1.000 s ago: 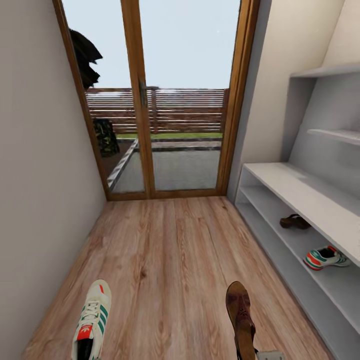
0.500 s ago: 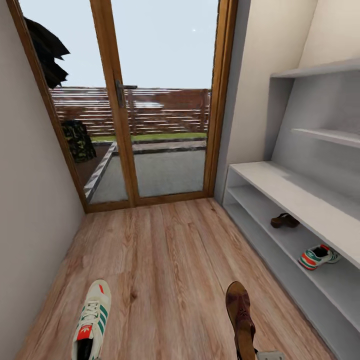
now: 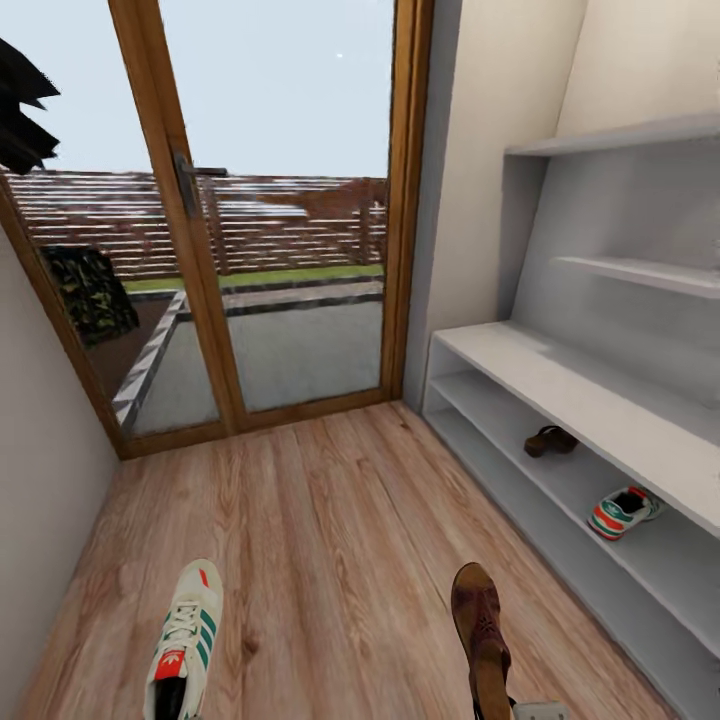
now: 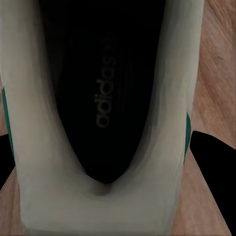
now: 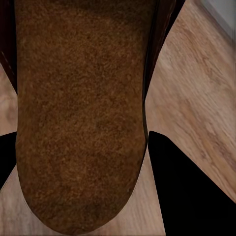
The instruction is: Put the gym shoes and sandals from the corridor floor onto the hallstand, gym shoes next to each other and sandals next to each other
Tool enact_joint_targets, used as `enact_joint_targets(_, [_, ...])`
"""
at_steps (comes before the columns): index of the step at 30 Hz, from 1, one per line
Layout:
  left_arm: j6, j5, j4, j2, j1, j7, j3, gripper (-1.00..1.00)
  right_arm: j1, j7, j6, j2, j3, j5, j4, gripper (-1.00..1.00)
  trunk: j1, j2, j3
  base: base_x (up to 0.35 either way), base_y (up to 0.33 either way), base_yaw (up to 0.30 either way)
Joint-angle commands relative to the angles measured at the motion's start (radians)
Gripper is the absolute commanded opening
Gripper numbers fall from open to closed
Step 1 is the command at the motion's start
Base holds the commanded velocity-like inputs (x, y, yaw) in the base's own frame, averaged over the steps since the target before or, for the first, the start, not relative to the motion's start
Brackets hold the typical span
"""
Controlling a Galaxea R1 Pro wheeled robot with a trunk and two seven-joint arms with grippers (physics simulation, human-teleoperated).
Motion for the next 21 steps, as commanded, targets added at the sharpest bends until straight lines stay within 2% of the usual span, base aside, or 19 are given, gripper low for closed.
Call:
enact_joint_targets(1, [-0.003, 0.002, 0.0, 0.0, 0.0, 0.002, -0.001, -1.0, -0.001, -0.003, -0.003, -0.001, 0.006, -0.006, 0.001, -1.0, 0.0, 0.0, -0.001, 0.242, 0.208, -0.265])
enact_joint_targets(6, [-0.004, 0.002, 0.0, 0.0, 0.0, 0.002, -0.001, -1.0, -0.001, -0.003, -0.003, -0.001, 0.006, -0.006, 0.001, -1.0, 0.0, 0.0, -0.001, 0.144, 0.114, -0.265])
enact_joint_targets(21, [-0.003, 0.001, 0.0, 0.0, 0.0, 0.002, -0.002, -1.0, -0.001, -0.003, -0.003, -0.001, 0.006, -0.006, 0.0, -1.0, 0.0, 0.0, -0.001, 0.003, 0.003, -0.265])
